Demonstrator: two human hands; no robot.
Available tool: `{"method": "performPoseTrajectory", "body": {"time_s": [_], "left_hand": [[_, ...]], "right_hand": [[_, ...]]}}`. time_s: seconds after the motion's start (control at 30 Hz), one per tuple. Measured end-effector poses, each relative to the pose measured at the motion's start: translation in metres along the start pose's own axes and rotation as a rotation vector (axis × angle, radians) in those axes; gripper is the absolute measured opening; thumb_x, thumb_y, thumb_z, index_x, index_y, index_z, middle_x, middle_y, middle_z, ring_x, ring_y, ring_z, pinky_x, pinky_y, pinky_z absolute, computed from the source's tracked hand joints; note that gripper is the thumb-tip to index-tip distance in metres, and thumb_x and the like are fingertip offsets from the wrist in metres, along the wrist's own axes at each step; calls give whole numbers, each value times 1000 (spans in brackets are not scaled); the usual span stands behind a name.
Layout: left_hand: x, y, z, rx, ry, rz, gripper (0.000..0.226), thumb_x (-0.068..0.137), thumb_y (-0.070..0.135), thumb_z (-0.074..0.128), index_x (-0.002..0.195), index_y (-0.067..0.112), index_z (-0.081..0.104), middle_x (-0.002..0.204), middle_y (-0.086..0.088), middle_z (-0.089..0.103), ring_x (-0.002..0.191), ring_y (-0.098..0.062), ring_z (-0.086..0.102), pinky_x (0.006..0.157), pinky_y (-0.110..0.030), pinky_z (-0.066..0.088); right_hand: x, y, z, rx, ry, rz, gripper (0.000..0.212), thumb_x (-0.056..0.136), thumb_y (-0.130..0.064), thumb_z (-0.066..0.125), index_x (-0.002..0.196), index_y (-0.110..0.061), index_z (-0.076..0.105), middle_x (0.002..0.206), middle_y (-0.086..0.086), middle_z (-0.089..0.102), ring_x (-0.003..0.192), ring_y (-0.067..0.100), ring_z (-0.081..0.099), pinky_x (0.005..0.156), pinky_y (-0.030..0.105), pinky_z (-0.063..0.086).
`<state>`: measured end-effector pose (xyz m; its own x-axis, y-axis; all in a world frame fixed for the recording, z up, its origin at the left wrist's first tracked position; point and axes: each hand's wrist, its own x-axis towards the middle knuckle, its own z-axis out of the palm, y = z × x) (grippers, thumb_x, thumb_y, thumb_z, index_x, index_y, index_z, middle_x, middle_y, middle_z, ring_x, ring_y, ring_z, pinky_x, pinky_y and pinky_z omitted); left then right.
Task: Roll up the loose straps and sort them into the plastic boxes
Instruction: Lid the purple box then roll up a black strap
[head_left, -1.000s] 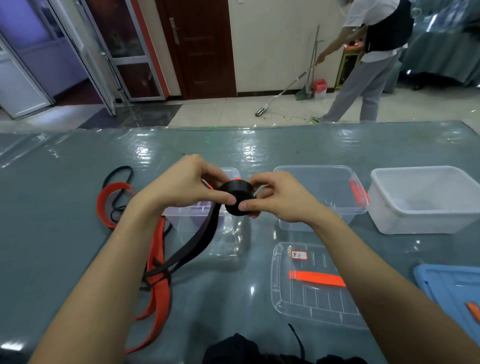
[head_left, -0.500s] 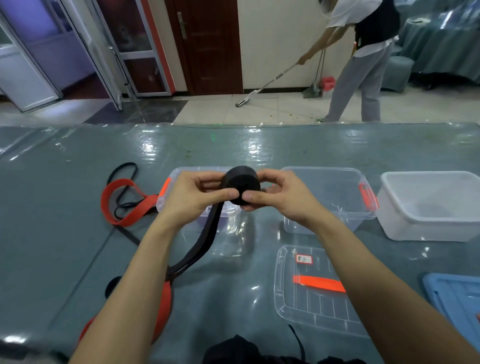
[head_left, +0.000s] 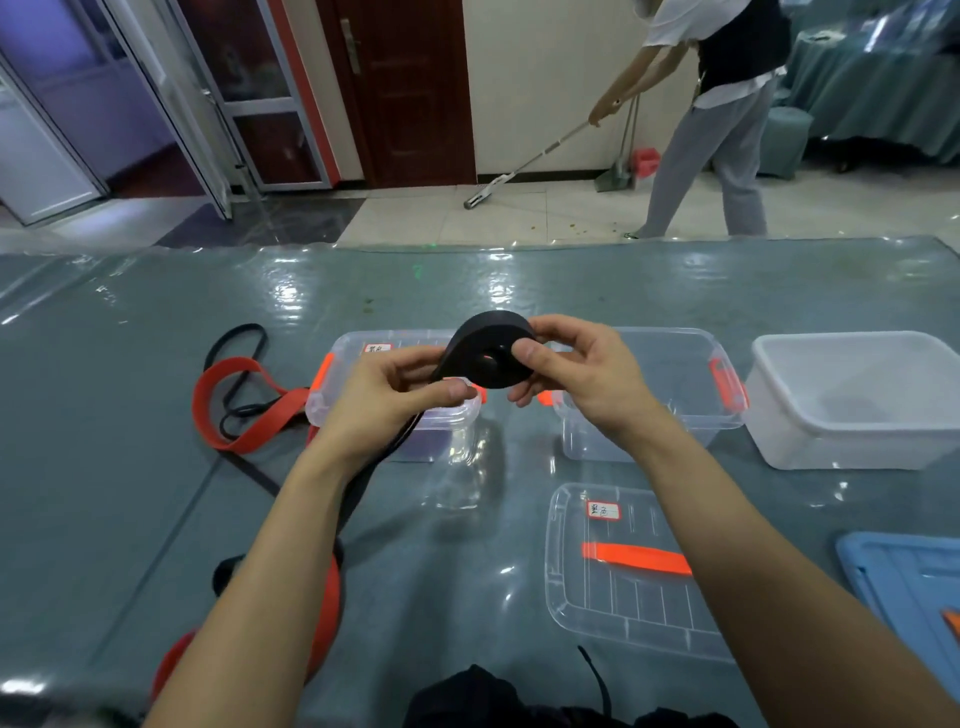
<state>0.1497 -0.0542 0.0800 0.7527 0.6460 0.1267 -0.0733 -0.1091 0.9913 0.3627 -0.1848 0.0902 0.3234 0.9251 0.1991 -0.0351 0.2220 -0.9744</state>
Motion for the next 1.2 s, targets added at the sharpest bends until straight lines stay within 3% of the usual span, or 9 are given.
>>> {"method": "performPoseTrajectory", "body": {"time_s": [0.1, 0.17, 0.23, 0.4, 0.6, 0.7, 0.8, 0.97, 1.2], "left_hand": [[-4, -14, 11, -115, 68, -9, 38, 78, 27, 89, 116, 19, 84, 116, -14, 83, 108, -29, 80, 101, -47, 64], [-3, -14, 16, -162, 87, -7, 40, 79, 34, 91, 116, 19, 84, 118, -13, 82, 111, -30, 79, 102, -49, 63], [-3, -9, 19, -171, 118, -6, 35, 80, 36, 90, 112, 22, 86, 116, -11, 83, 108, -28, 80, 98, -45, 65], [-4, 1, 18, -20, 171, 51, 18, 83, 17, 92, 99, 24, 89, 98, -7, 85, 87, -21, 83, 80, -29, 66], [-2, 22, 3, 214, 6, -32, 34, 72, 28, 95, 102, 13, 87, 97, -11, 85, 92, -28, 84, 89, -35, 67], [3, 35, -2, 354, -87, -50, 39, 68, 40, 101, 101, 23, 88, 94, -4, 86, 93, -22, 84, 91, -30, 66], [8, 42, -2, 313, -50, -35, 44, 67, 44, 101, 106, 30, 88, 101, -5, 86, 102, -25, 83, 101, -42, 64], [6, 34, 9, 66, -51, 7, 36, 78, 25, 96, 112, 29, 87, 111, -8, 84, 107, -22, 81, 92, -25, 62], [-1, 14, 27, -35, 7, 5, 30, 86, 12, 82, 112, 26, 87, 113, -11, 84, 106, -24, 82, 89, -27, 63]], "right_hand": [[-2, 7, 7, 83, 8, 10, 23, 95, -14, 75, 114, -2, 73, 100, 30, 69, 65, 34, 76, 66, 35, 64], [-4, 12, 13, 163, 28, 31, 31, 90, -19, 77, 116, -3, 73, 101, 27, 71, 67, 35, 76, 67, 34, 64], [-6, 15, 16, 229, 53, 36, 29, 87, -22, 78, 111, -7, 75, 97, 21, 76, 67, 34, 77, 66, 33, 64], [-13, 23, 13, 285, 6, 94, 35, 86, -21, 81, 112, -1, 71, 103, 24, 76, 74, 40, 79, 67, 36, 65], [-10, 7, -14, -231, -179, 175, 56, 76, -33, 96, 126, -26, 73, 118, 1, 77, 72, 41, 79, 46, 33, 56], [-6, 0, -11, -293, -176, 131, 37, 78, -23, 97, 111, -22, 80, 97, -1, 80, 66, 37, 77, 52, 35, 59], [-6, -5, -8, -127, -101, 71, 27, 79, -15, 94, 103, -14, 81, 89, 6, 78, 61, 35, 75, 59, 37, 62], [-10, -9, -4, -16, 6, 16, 31, 78, -17, 92, 105, -5, 81, 91, 17, 70, 55, 27, 69, 56, 32, 57], [-17, 4, -2, 25, 62, 25, 26, 86, -13, 89, 108, -5, 79, 91, 16, 73, 55, 23, 66, 55, 32, 56]]}}
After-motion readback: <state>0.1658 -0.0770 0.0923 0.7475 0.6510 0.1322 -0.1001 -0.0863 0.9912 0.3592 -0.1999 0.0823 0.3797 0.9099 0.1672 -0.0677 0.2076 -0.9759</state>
